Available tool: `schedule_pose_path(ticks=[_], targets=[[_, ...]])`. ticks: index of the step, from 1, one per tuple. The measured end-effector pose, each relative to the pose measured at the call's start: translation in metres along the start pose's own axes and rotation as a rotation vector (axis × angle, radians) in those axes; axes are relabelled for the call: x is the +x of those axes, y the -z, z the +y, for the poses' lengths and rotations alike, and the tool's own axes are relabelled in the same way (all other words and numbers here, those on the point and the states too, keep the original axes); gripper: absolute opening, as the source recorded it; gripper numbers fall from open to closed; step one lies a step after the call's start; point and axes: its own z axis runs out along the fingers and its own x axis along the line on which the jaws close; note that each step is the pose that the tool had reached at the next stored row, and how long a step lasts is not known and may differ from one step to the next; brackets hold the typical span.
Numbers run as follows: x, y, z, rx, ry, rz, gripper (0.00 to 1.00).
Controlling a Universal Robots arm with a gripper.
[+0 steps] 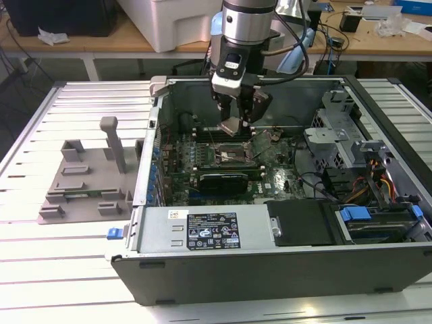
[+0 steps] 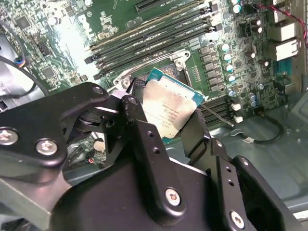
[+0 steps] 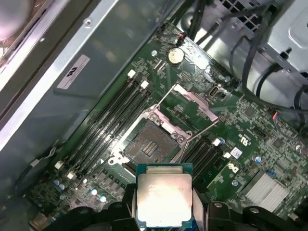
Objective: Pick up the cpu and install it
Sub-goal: 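Pick up the cpu and move it towards the insertion slot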
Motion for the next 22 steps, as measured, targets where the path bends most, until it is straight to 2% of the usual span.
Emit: schedule_pose_path(ticks=[12, 22], targets=[[0.0000, 0.0000, 0.0000, 0.0040, -0.124, 0.0032, 0.54], [-0.0001, 0.0000, 0.0001, 0.0096, -0.263, 0.0052, 0.54]])
